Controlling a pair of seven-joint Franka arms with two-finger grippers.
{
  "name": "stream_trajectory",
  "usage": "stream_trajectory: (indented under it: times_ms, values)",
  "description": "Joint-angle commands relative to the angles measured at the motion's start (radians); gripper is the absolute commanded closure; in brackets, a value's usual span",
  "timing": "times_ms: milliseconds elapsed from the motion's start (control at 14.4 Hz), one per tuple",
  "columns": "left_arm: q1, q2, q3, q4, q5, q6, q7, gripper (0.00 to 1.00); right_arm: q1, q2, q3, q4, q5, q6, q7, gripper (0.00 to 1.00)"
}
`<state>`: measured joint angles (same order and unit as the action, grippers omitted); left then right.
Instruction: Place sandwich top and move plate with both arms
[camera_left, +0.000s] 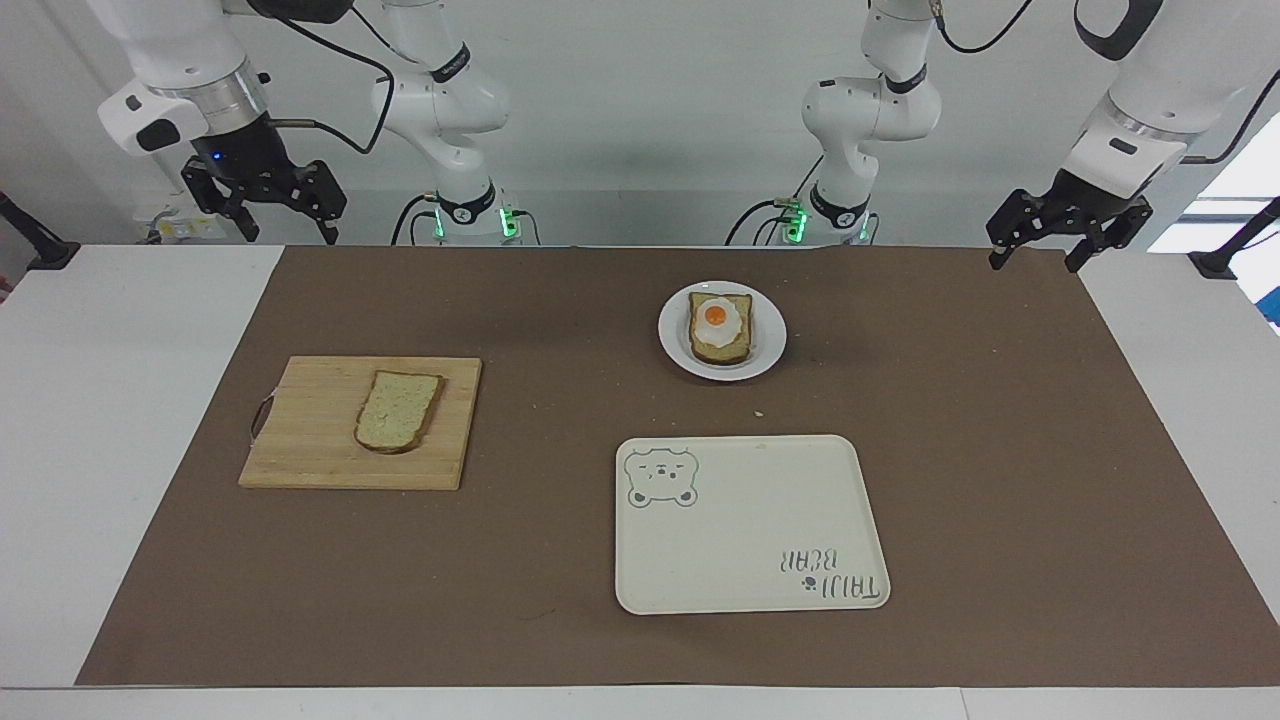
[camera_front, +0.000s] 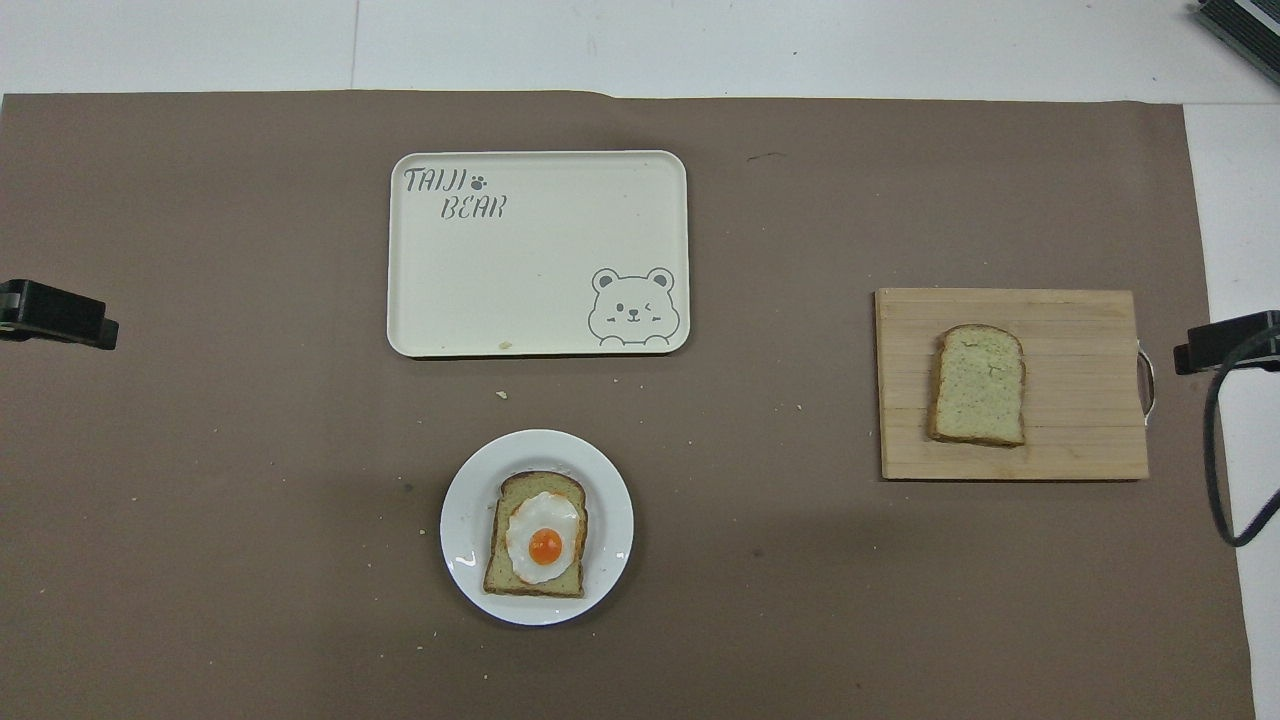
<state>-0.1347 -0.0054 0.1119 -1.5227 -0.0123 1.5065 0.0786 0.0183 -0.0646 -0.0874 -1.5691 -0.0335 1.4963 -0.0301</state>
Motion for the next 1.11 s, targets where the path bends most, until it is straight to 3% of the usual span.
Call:
stream_trajectory:
  times_ms: [0,1040]
  values:
    - [0.013,-0.002,-0.009,0.002,0.011,-0.016,0.007,0.00,-0.012,-0.012,0.005,-0.011,-0.008,-0.005,-0.030,0.00]
    - [0.013,-0.002,-0.009,0.002,0.011,-0.016,0.007,0.00,-0.012,-0.037,0.005,-0.057,-0.006,0.047,-0.019,0.00]
